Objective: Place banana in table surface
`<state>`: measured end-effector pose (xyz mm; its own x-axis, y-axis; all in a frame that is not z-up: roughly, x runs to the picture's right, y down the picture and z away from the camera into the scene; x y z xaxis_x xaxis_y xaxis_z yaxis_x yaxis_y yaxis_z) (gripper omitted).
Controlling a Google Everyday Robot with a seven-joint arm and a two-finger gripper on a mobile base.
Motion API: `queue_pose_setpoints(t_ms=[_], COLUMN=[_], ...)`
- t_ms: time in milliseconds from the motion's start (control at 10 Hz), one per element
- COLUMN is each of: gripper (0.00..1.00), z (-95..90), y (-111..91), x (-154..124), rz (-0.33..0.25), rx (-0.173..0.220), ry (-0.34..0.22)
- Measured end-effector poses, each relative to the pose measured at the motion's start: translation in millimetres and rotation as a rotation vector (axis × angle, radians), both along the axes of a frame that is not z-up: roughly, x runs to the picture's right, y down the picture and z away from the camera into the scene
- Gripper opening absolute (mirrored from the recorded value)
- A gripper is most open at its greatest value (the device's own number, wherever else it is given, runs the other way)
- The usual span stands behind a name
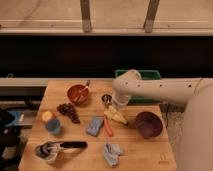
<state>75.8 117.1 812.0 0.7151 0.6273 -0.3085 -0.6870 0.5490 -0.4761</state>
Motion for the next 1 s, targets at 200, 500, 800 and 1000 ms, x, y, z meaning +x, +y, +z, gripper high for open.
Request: queue_pose_setpoints(t_ms=[200,500,800,1000], gripper=[0.77,0.77,0.77,0.77], z=[-0.1,8.2,27.2,36.4], y=[-0.3,8.9,26.6,35.2], x=[0.0,2.5,11.5,18.0], rz=[0.000,0.010,0.025,0.039], rx=[0.001,-0.027,-0.069,-0.095], ry=[0.000,0.008,0.028,0.050])
